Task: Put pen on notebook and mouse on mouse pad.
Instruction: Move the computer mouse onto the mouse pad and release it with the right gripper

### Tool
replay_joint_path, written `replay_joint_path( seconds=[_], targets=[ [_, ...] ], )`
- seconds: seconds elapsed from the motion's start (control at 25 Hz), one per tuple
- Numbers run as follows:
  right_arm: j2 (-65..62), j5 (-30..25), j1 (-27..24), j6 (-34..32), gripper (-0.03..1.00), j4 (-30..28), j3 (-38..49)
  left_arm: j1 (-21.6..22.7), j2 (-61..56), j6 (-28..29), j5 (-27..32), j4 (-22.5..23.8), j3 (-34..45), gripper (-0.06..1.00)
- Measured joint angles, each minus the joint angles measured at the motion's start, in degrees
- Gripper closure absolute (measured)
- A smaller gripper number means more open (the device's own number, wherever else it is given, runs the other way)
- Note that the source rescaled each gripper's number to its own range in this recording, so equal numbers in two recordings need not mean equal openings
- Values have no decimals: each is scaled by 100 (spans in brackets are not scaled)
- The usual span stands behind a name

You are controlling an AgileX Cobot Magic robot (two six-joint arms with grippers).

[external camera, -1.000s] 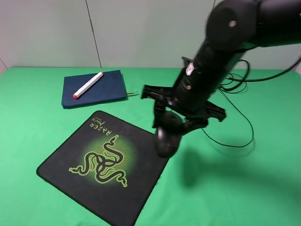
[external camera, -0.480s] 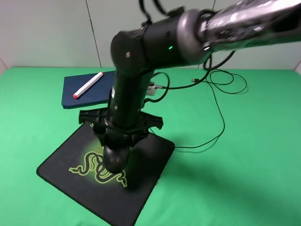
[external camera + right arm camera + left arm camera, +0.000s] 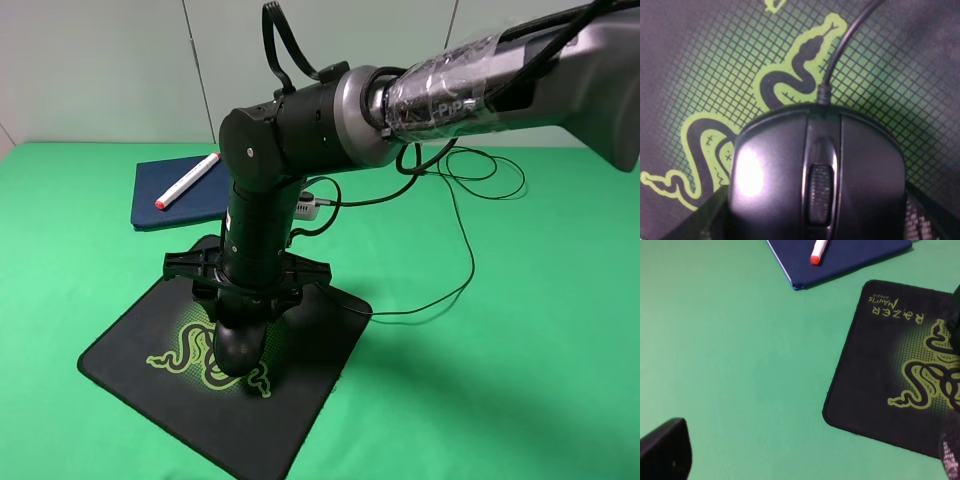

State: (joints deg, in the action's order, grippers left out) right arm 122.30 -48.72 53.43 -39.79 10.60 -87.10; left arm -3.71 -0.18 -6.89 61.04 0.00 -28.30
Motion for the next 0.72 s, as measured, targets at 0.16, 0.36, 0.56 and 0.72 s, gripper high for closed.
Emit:
replay_joint_path(
  seconds=[0.16,0.36,0.56,0.72],
  targets=[
    [0,5,0,28,96,-5,0,0,0,0,0,0,0,-6],
    [0,153,0,158,89,-20,0,0,0,0,0,0,0,-6],
    [0,289,0,559,5,-13,0,0,0,0,0,0,0,-6],
    [0,361,0,704,-3,24,0,0,0,0,0,0,0,-6]
  ],
)
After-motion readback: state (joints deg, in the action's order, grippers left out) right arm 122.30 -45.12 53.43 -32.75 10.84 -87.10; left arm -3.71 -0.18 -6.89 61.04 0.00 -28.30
